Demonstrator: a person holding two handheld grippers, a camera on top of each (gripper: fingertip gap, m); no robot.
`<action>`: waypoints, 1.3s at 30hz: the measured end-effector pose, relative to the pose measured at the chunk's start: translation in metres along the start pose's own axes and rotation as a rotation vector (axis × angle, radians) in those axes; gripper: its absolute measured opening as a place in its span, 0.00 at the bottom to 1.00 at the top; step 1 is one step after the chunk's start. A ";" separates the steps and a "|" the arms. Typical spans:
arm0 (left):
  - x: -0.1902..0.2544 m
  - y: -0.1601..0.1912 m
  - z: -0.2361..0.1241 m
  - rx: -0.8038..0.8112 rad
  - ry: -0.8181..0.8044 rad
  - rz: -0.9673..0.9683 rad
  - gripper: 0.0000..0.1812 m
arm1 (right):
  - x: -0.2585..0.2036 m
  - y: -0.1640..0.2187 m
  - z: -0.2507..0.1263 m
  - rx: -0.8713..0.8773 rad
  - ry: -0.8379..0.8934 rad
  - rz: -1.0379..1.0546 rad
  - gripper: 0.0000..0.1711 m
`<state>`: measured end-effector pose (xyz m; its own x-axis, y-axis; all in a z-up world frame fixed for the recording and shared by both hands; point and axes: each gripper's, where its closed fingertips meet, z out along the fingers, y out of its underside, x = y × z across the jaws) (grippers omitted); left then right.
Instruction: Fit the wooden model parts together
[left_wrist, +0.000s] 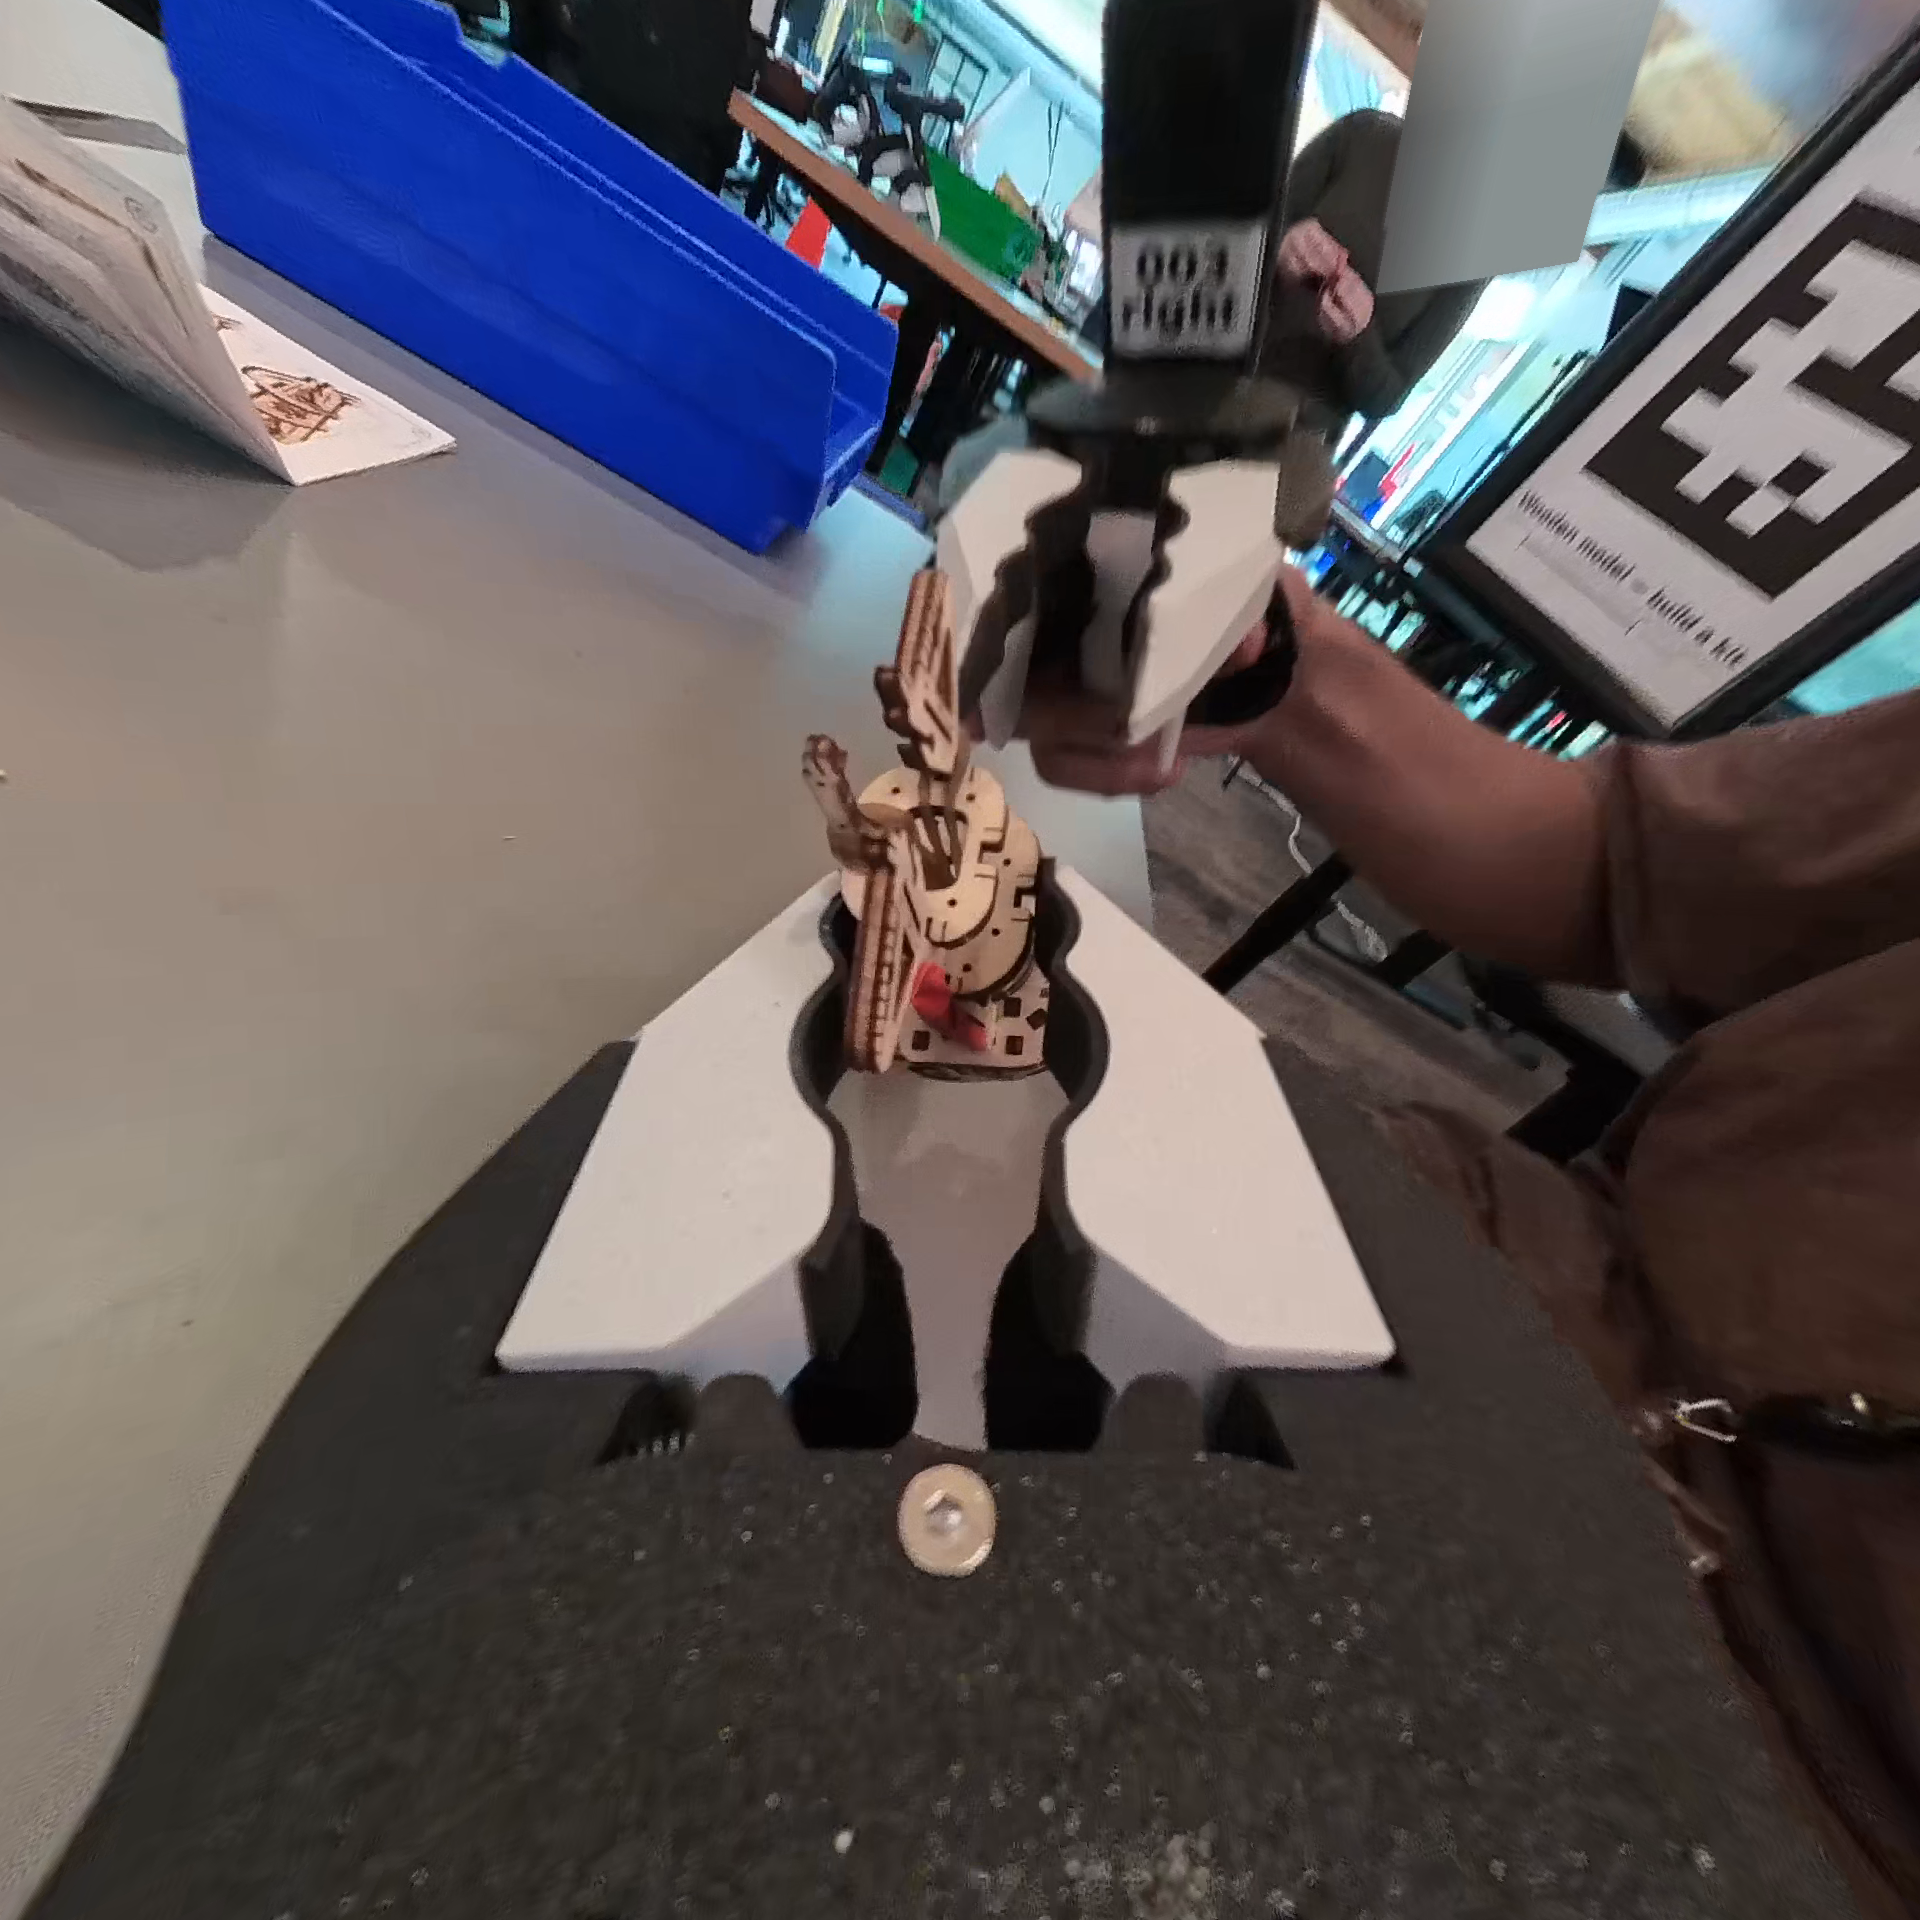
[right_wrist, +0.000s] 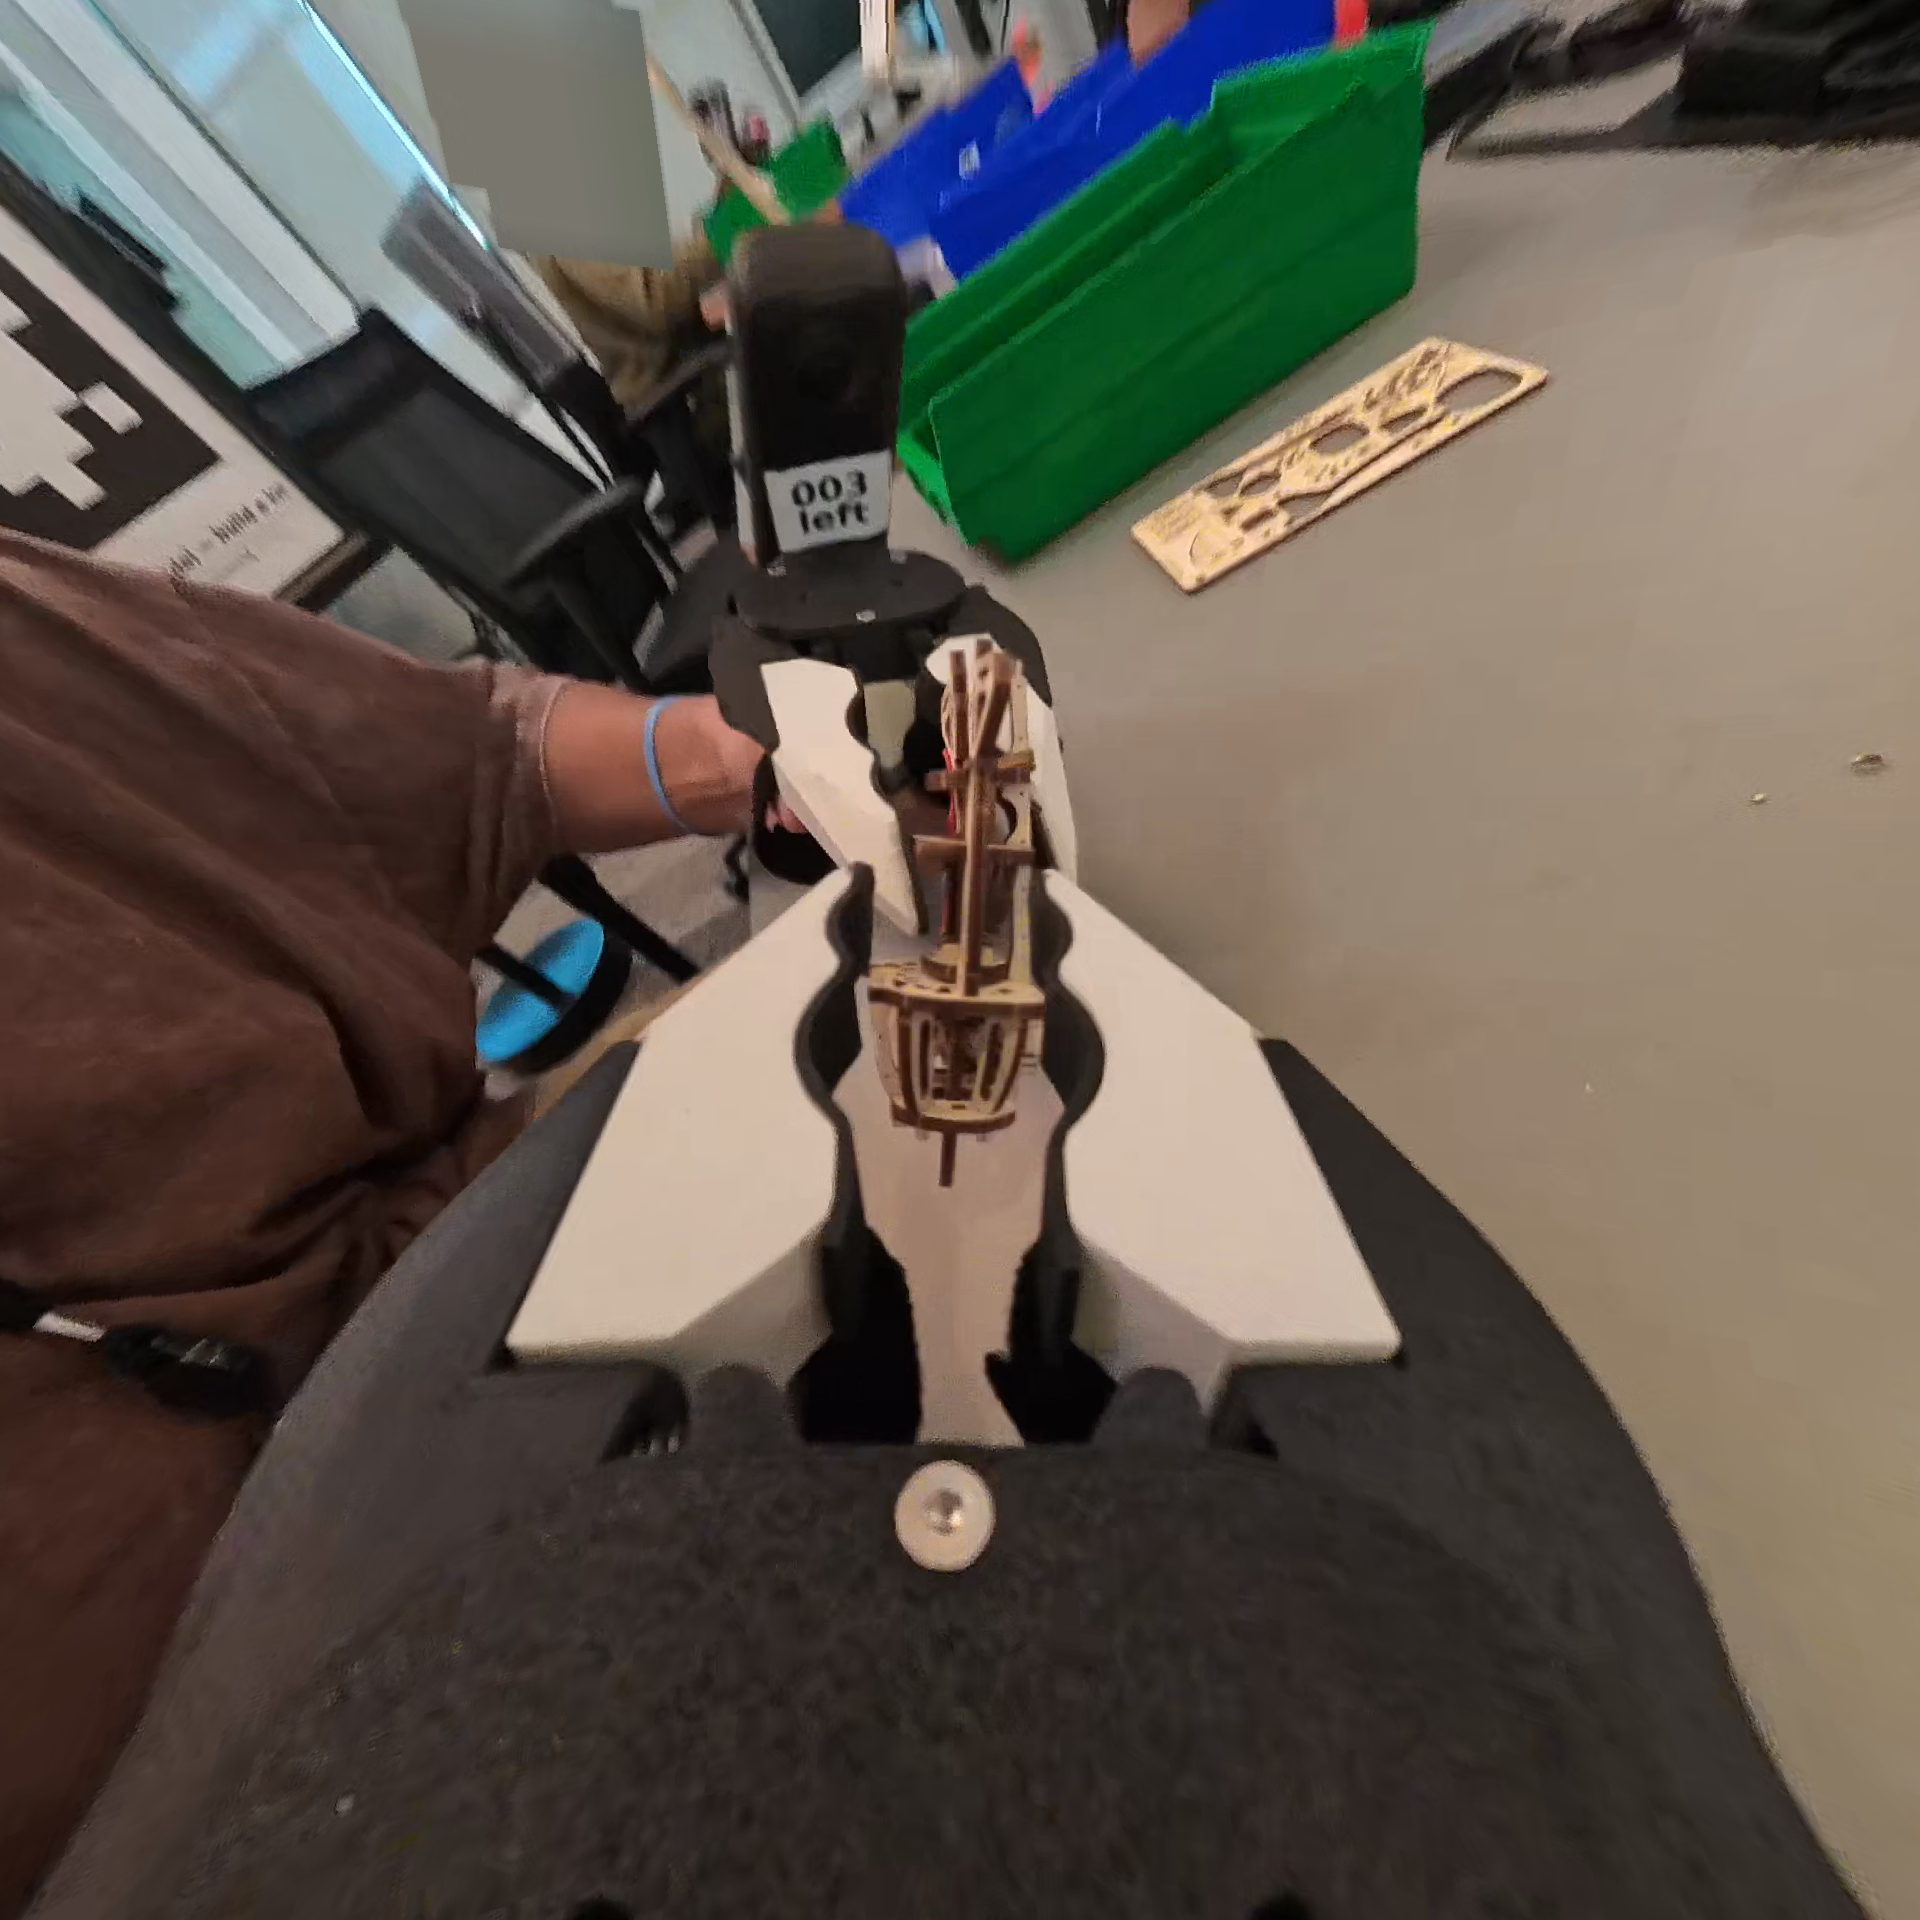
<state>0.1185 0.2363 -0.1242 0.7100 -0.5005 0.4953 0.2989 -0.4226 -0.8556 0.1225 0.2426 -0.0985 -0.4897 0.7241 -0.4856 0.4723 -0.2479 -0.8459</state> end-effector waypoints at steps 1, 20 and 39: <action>0.002 -0.001 -0.002 0.018 0.005 -0.018 0.16 | -0.002 0.003 0.001 0.033 -0.009 0.006 0.18; 0.027 0.011 0.001 0.055 -0.154 0.018 0.16 | -0.029 0.026 0.018 0.069 -0.352 0.300 0.24; 0.048 0.032 0.004 0.004 -0.244 -0.046 0.19 | -0.042 0.043 0.009 0.070 -0.400 0.284 0.15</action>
<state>0.1646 0.2016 -0.1289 0.8286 -0.2834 0.4828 0.3362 -0.4377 -0.8339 0.1571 0.1961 -0.1165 -0.5984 0.3213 -0.7340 0.5840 -0.4523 -0.6741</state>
